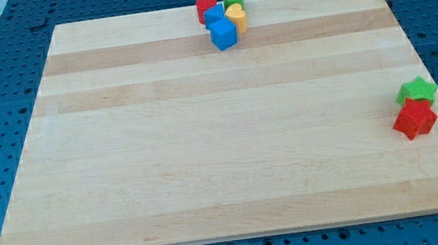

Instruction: Move your arm closer to the green star

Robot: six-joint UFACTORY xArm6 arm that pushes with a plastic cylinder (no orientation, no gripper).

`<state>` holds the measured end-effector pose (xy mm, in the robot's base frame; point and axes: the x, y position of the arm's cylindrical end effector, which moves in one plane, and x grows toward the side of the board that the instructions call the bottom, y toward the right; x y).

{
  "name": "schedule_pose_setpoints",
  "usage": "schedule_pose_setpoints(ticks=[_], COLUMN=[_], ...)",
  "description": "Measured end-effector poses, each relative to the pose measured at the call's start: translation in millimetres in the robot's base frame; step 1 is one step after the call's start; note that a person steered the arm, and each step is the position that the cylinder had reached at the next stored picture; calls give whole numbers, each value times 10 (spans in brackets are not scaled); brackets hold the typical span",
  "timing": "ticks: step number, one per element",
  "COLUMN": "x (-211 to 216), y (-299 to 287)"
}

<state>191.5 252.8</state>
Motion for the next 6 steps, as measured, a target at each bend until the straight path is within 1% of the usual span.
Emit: schedule_pose_setpoints(ticks=[1, 2, 3, 4, 5, 6], x=[-3, 63, 327, 742, 1324, 1627], y=[41, -331, -696, -920, -1212, -1333])
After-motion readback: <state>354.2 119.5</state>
